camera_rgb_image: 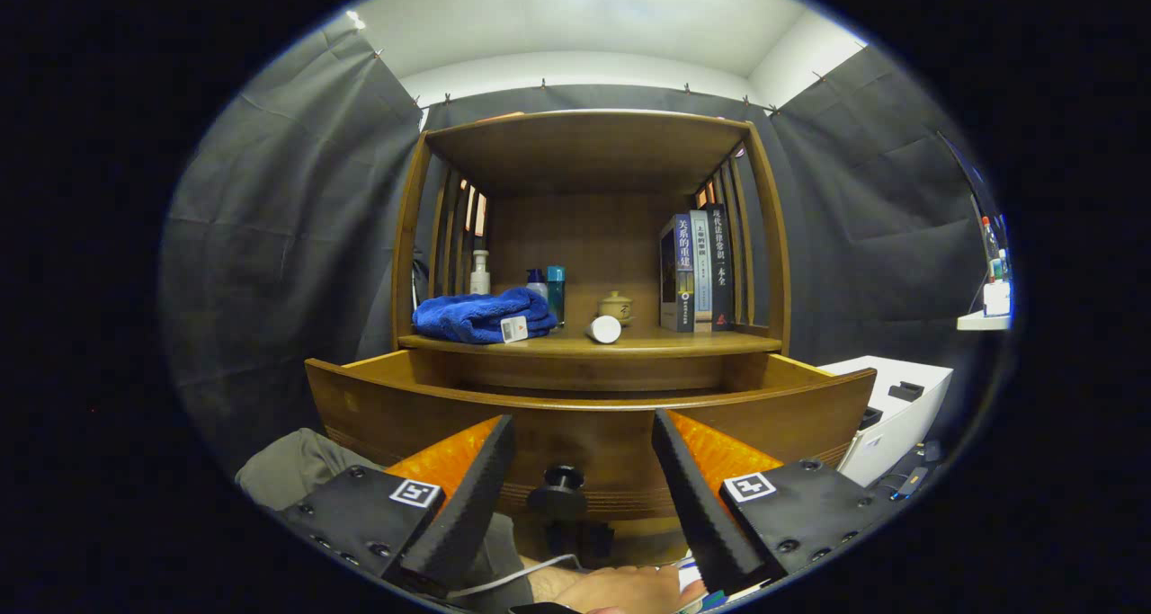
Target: Pull open the drawer, take out the items inside it, and place them on the countertop above the cabinet.
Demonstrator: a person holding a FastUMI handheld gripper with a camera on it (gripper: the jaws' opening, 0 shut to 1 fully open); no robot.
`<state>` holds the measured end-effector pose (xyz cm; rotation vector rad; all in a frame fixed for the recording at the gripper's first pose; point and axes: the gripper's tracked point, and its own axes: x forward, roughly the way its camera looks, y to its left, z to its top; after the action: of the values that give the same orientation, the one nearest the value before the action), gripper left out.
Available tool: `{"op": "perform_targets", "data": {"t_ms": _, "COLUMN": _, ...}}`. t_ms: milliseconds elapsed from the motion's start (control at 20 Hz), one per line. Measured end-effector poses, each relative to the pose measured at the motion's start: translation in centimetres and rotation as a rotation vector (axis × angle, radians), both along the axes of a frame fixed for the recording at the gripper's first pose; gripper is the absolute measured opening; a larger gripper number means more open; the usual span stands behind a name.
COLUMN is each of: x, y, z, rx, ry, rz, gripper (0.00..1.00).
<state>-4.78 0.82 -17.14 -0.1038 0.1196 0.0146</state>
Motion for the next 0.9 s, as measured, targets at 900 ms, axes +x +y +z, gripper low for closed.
{"op": "perform_targets", "data": {"t_ms": 900, "x": -0.7, "y": -0.8, "z": -6.5, "rx": 0.060, "ry": 0.188, "rz": 0.004, "gripper": 0.99}}
